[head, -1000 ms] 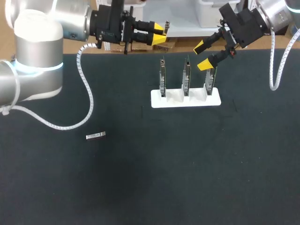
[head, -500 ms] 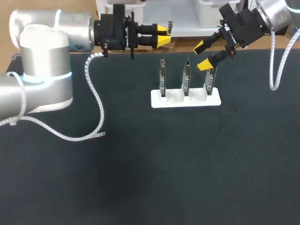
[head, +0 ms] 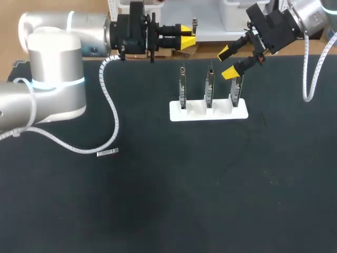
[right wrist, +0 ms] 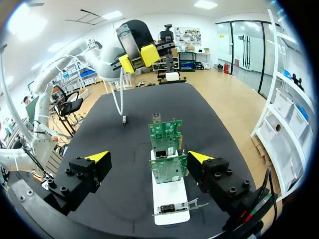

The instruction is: Pick up the optical module with the left hand, and insert it into the network port with the right hand.

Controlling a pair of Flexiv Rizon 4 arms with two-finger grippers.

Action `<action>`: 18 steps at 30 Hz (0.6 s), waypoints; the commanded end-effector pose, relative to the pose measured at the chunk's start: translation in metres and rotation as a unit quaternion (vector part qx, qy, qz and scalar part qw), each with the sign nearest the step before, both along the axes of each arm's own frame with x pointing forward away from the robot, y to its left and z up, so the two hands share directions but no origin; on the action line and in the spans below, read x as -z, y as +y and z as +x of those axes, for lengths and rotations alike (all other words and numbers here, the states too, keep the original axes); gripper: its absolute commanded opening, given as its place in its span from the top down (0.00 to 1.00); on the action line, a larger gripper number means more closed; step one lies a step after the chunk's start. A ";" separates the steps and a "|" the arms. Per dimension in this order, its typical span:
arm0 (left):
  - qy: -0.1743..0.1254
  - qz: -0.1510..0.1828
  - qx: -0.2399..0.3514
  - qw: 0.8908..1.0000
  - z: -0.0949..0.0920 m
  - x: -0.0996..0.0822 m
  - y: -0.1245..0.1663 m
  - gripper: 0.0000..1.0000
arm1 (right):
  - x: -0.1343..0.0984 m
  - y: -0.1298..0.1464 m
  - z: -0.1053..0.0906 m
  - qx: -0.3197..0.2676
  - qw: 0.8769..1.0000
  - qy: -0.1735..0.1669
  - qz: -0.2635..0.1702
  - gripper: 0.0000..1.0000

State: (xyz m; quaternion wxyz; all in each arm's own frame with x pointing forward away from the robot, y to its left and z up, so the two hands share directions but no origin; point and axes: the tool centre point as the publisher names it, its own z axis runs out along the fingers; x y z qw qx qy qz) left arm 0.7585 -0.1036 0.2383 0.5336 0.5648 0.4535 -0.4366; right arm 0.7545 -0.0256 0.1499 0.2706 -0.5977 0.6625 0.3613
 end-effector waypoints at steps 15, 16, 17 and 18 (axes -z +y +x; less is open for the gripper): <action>0.040 -0.004 0.035 0.999 -0.009 0.006 -0.009 1.00 | 0.000 0.000 -0.001 0.002 1.000 -0.001 -0.001 0.00; 0.040 -0.004 0.035 0.999 -0.009 0.006 -0.009 1.00 | 0.000 0.000 -0.001 0.002 1.000 -0.001 -0.001 0.00; 0.040 -0.004 0.035 0.999 -0.009 0.006 -0.009 1.00 | 0.000 0.000 -0.001 0.002 1.000 -0.001 -0.001 0.00; 0.040 -0.004 0.035 0.999 -0.009 0.006 -0.009 1.00 | 0.000 0.000 -0.001 0.002 1.000 -0.001 -0.001 0.00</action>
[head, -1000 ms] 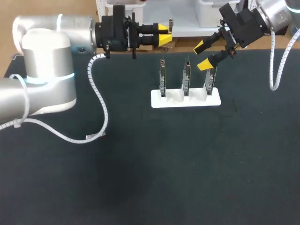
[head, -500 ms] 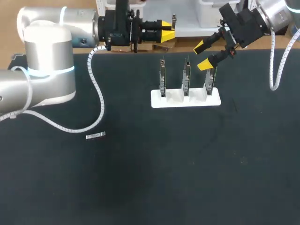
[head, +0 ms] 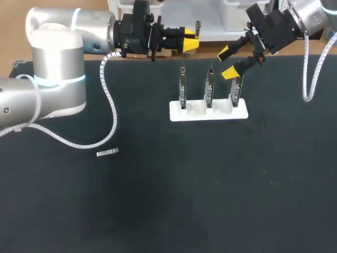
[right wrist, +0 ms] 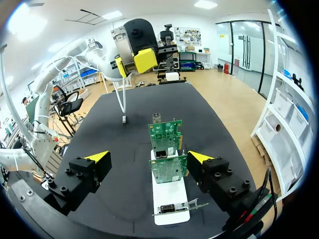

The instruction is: Pick up the optical module with the left hand, and insert it into the network port with the right hand.

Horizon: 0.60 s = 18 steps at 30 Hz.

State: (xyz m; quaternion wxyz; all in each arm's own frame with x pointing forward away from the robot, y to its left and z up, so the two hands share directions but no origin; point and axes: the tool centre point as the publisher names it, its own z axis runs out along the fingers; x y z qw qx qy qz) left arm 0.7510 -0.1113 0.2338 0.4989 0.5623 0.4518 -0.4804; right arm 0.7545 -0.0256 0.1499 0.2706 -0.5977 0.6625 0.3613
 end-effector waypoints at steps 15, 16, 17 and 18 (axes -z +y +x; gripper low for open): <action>0.025 0.022 -0.006 0.999 0.001 0.000 -0.001 1.00 | 0.000 0.000 -0.001 0.002 1.000 -0.001 -0.001 0.00; 0.036 0.032 -0.006 0.999 0.001 -0.001 -0.002 1.00 | 0.000 0.000 -0.001 0.002 1.000 -0.001 -0.001 0.00; 0.042 0.042 -0.004 0.998 0.000 -0.001 -0.003 1.00 | 0.000 0.000 -0.001 0.002 1.000 -0.001 -0.001 0.00; 0.048 0.045 0.000 0.998 0.000 -0.001 -0.003 1.00 | 0.000 0.000 -0.001 0.002 1.000 -0.001 -0.001 0.00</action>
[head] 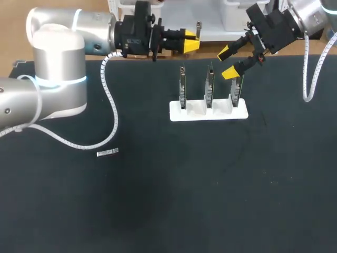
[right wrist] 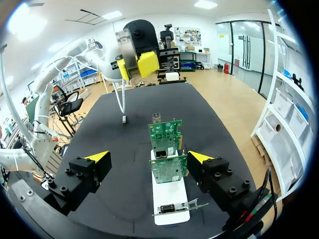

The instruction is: Pick up the optical module with the left hand, and insert it into the network port with the right hand.

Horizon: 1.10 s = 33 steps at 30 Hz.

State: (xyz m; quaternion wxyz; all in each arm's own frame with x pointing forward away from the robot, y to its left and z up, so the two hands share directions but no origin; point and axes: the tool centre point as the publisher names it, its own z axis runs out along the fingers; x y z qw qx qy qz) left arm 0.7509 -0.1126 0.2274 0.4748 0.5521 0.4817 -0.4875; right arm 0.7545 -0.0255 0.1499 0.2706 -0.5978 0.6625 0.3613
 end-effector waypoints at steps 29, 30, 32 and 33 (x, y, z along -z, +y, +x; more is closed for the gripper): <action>0.016 0.021 -0.046 0.999 0.001 0.014 -0.021 1.00 | 0.000 0.000 -0.001 0.002 1.000 -0.001 -0.001 0.00; 0.016 0.021 -0.047 0.999 0.001 0.014 -0.022 1.00 | 0.000 0.000 -0.001 0.002 1.000 -0.001 -0.001 0.00; 0.015 0.021 -0.050 0.998 0.001 0.015 -0.024 1.00 | 0.000 0.000 -0.001 0.002 1.000 -0.001 -0.001 0.00; 0.015 0.023 -0.053 0.998 0.001 0.015 -0.026 1.00 | 0.000 0.000 -0.001 0.002 1.000 -0.001 -0.001 0.00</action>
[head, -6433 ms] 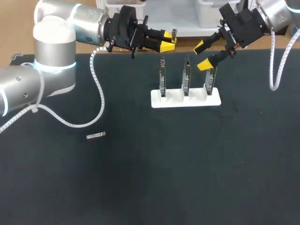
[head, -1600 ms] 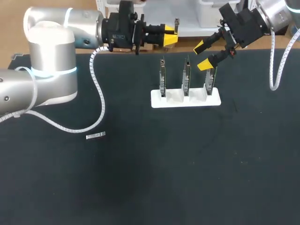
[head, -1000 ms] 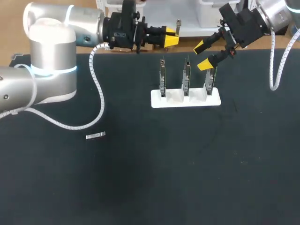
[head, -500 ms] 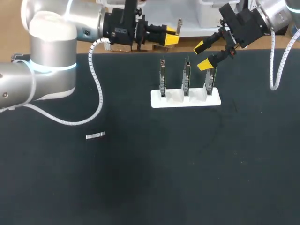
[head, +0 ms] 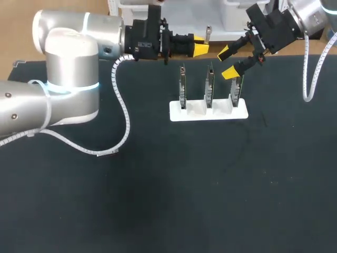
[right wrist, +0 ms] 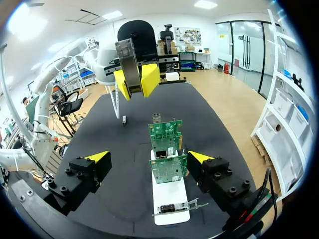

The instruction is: Pick up the optical module with the left hand, and insert it into the network port with the right hand.

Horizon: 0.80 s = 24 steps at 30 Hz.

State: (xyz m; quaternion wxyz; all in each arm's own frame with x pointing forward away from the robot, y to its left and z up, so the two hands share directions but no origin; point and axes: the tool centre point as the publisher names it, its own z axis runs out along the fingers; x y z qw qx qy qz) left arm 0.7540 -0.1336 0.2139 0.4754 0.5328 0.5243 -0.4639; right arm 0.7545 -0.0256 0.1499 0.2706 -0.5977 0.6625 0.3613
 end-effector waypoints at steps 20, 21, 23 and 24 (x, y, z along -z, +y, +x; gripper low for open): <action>-0.017 0.002 -0.001 1.000 0.009 0.020 -0.021 1.00 | 0.000 0.000 -0.001 0.002 1.000 -0.001 -0.001 0.00; -0.015 0.002 0.001 1.000 0.009 0.021 -0.021 1.00 | 0.000 0.000 -0.001 0.002 1.000 -0.001 -0.001 0.00; -0.013 0.000 0.002 1.000 0.009 0.023 -0.022 1.00 | 0.000 0.000 -0.001 0.002 1.000 -0.001 -0.001 0.00; -0.013 0.000 0.002 1.000 0.009 0.024 -0.022 1.00 | 0.000 0.000 -0.001 0.002 1.000 -0.001 -0.001 0.00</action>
